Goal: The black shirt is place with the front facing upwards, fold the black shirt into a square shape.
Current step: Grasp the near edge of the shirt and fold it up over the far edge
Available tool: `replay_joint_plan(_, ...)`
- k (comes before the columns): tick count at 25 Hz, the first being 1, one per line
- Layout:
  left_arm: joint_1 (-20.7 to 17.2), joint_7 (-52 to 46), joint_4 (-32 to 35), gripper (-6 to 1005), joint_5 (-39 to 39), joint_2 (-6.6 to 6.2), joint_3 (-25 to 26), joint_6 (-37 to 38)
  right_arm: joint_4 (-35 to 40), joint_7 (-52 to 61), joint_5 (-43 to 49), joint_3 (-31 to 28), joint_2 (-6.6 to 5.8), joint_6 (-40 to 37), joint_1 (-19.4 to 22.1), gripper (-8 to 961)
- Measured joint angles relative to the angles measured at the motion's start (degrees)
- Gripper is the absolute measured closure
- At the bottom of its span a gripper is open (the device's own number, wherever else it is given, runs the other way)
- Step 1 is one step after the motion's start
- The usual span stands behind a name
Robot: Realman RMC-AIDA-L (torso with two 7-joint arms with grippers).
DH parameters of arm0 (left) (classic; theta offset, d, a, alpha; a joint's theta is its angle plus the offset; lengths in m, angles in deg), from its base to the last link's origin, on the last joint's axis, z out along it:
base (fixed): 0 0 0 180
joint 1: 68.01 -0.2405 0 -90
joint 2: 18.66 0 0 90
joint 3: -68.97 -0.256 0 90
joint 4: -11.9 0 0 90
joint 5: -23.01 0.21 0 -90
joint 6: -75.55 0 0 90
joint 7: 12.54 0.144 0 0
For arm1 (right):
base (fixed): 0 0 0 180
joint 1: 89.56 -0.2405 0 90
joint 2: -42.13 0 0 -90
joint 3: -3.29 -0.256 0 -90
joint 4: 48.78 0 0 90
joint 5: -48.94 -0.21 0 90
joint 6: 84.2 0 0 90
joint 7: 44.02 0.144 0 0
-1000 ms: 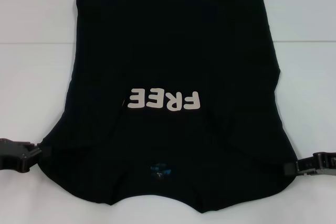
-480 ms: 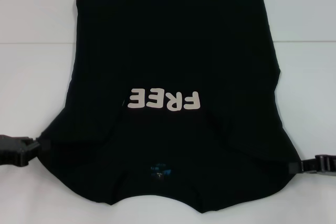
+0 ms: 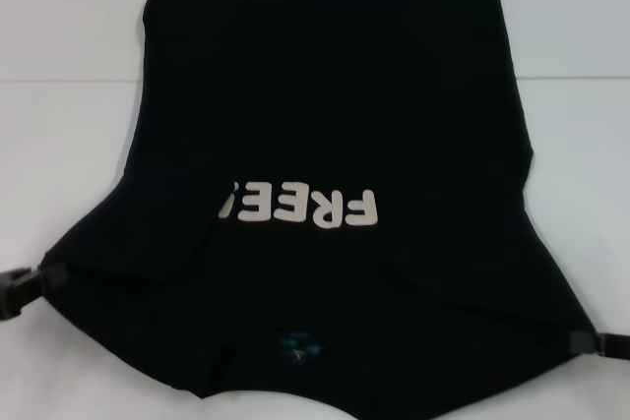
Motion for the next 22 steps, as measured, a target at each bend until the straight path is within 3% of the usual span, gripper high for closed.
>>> replay_joint_plan(5, -2.86, -0.01, -1.63, 950, 0.00, -0.39, 1.07, 4.43, 0.14, -2.49, 0.04, -2.39, -0.60, -2.35, 2.94, 905)
replay_joint_plan(15, -8.66, 1.09, -4.20, 950, 0.36, 0.42, 1.12, 10.76, 3.17, -4.06, 0.24, -2.84, -1.69, -7.24, 7.11, 904)
replay_joint_plan(22, -9.94, 1.16, -5.22, 951, 0.47, 1.17, 0.70, 11.21, 3.71, -4.01, 0.52, -2.89, -2.50, -9.99, 8.88, 905)
